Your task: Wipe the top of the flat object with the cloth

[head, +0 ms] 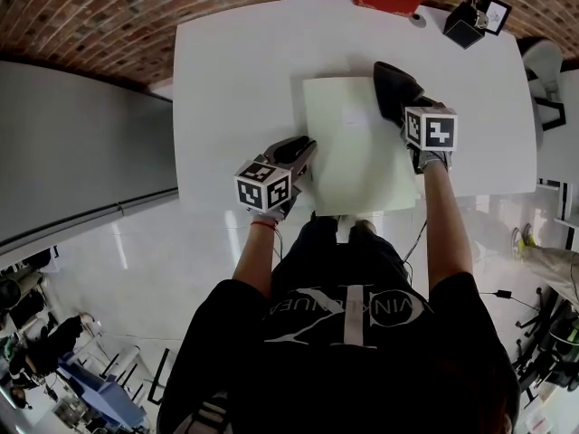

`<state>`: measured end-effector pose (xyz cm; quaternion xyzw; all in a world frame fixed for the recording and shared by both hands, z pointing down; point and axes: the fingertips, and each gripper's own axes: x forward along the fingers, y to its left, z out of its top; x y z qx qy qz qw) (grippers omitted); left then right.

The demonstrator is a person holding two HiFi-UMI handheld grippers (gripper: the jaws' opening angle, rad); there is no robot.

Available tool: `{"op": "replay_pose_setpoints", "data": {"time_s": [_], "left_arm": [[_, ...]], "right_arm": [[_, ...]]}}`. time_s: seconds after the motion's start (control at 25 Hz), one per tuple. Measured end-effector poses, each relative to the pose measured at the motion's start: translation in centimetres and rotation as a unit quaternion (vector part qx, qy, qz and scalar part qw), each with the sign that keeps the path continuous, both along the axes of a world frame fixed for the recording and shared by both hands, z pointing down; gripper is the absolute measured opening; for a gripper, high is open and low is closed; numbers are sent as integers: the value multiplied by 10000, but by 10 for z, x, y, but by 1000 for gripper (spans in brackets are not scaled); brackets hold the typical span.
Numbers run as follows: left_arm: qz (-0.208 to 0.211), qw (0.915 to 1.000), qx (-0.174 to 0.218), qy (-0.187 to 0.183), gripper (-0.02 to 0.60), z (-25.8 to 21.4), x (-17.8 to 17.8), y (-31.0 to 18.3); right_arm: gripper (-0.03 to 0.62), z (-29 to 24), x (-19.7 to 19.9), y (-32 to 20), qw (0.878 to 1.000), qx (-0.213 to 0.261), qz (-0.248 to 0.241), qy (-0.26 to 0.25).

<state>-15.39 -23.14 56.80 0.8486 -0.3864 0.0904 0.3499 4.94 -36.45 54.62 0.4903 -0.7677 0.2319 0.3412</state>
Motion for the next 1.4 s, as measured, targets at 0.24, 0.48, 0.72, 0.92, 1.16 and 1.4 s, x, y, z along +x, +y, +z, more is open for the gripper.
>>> {"op": "replay_pose_setpoints", "data": {"time_s": [0.24, 0.48, 0.72, 0.92, 1.16, 1.4], "left_arm": [[163, 9992, 373, -27, 197, -4, 3, 4], [386, 9986, 357, 13, 244, -6, 11, 16], [476, 9985, 250, -79, 244, -2, 8, 32], [641, 9976, 215, -128, 244, -1, 8, 50], [653, 9978, 135, -65, 210, 2, 15, 64], [595, 9982, 61, -68, 195, 5, 13, 65]], "right_arm": [[50, -39, -8, 4, 9957, 856, -14, -349], [49, -75, -63, 32, 9864, 1037, -758, -1026], [50, -85, -131, 68, 9727, 746, -1358, -1728], [49, -76, -173, 100, 9611, 281, -1710, -2151], [51, -31, -198, 128, 9575, -473, -1950, -2073], [49, -5, -195, 130, 9676, -288, -2189, -1223]]}}
